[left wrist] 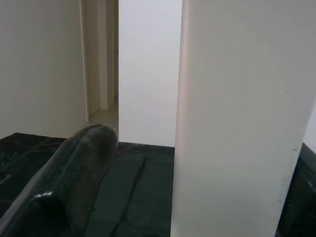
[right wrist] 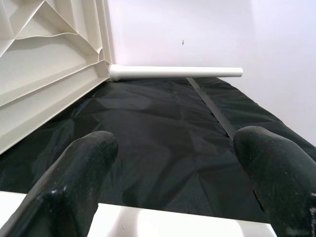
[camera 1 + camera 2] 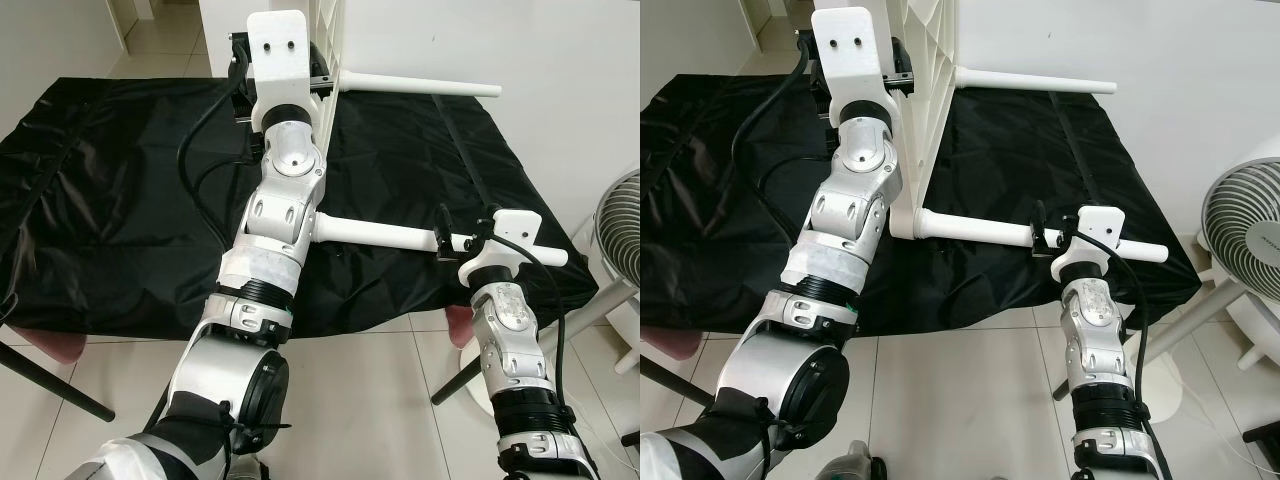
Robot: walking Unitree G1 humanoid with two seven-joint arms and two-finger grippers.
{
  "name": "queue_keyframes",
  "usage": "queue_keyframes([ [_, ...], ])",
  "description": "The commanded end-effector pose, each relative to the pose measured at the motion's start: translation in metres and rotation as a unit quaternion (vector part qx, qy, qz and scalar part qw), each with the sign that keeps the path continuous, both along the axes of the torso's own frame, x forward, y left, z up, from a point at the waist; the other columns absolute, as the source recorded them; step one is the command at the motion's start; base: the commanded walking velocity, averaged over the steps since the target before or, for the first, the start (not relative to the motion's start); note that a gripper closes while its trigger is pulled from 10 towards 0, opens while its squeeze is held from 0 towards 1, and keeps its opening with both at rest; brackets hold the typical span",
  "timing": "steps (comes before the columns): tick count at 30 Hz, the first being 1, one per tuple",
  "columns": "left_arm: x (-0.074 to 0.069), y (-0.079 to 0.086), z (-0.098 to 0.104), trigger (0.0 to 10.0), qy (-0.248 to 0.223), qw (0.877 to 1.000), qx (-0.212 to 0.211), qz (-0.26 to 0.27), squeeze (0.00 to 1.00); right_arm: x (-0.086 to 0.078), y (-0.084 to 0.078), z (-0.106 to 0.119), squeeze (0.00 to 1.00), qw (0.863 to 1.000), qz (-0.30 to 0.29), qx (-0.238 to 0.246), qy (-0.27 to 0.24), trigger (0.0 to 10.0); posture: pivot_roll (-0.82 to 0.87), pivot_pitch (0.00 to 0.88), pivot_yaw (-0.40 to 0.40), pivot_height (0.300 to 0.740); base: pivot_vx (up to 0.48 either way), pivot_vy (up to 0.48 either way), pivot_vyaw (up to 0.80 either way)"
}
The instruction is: Building children table
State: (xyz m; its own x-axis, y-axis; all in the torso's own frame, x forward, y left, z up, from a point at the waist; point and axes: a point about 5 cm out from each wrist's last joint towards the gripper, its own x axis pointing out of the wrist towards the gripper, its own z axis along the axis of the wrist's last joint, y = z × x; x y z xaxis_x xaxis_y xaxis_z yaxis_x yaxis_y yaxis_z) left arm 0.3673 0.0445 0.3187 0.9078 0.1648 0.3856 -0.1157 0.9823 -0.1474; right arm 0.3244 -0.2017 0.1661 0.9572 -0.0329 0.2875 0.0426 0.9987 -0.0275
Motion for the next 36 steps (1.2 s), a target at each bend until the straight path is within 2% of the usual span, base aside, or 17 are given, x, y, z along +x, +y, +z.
queue_keyframes([
  [1, -0.007, -0.028, -0.024, 10.0, 0.049, 0.998, -0.025, -0.039, 0.00, 0.000, -0.001, -0.003, 0.00, 1.000, -0.003, 0.004, 0.007, 10.0, 0.07, 0.128, -0.038, 0.740, 0.000, 0.000, 0.00],
  [3, -0.007, -0.028, -0.024, 10.0, 0.049, 0.998, -0.025, -0.039, 0.00, 0.000, -0.001, -0.003, 0.00, 1.000, -0.003, 0.004, 0.007, 10.0, 0.07, 0.128, -0.038, 0.740, 0.000, 0.000, 0.00],
  [4, -0.007, -0.026, -0.021, 10.0, 0.043, 0.998, -0.033, -0.034, 0.00, 0.000, -0.001, -0.003, 0.00, 1.000, -0.004, 0.004, 0.007, 10.0, 0.06, 0.000, 0.000, 0.740, 0.000, 0.000, 0.00],
  [6, -0.007, -0.026, -0.021, 10.0, 0.043, 0.998, -0.033, -0.034, 0.00, 0.000, -0.001, -0.003, 0.00, 1.000, -0.004, 0.004, 0.007, 10.0, 0.06, 0.000, 0.000, 0.740, 0.000, 0.000, 0.00],
  [8, -0.011, -0.055, -0.028, 10.0, 0.047, 0.990, 0.020, -0.133, 0.00, -0.002, -0.001, -0.005, 0.00, 1.000, -0.004, 0.007, 0.008, 10.0, 0.09, 0.000, 0.000, 0.740, 0.000, 0.000, 0.00],
  [9, -0.013, -0.063, -0.032, 10.0, 0.050, 0.985, 0.037, -0.163, 0.00, -0.002, 0.000, -0.005, 0.00, 1.000, -0.004, 0.008, 0.008, 10.0, 0.09, 0.000, 0.000, 0.740, 0.000, 0.000, 0.00],
  [11, -0.014, -0.068, -0.034, 10.0, 0.052, 0.982, 0.046, -0.178, 0.00, -0.002, 0.000, -0.005, 0.00, 1.000, -0.004, 0.008, 0.008, 10.0, 0.09, 0.000, 0.000, 0.740, 0.000, 0.000, 0.00],
  [27, -0.016, -0.069, -0.035, 10.0, 0.051, 0.980, 0.053, -0.183, 0.00, -0.001, 0.000, -0.005, 0.00, 1.000, -0.005, 0.008, 0.008, 10.0, 0.09, 0.000, 0.000, 0.740, 0.000, 0.000, 0.00],
  [35, -0.016, -0.062, -0.040, 10.0, 0.049, 0.978, 0.067, -0.190, 0.00, -0.002, 0.001, -0.005, 0.00, 1.000, -0.004, 0.009, 0.007, 10.0, 0.09, 0.000, 0.000, 0.740, 0.000, 0.000, 0.00],
  [36, -0.017, -0.054, -0.045, 10.0, 0.048, 0.978, 0.075, -0.188, 0.00, -0.002, 0.001, -0.005, 0.00, 1.000, -0.004, 0.009, 0.007, 10.0, 0.09, 0.125, -0.028, 0.740, 0.000, 0.000, 0.00],
])
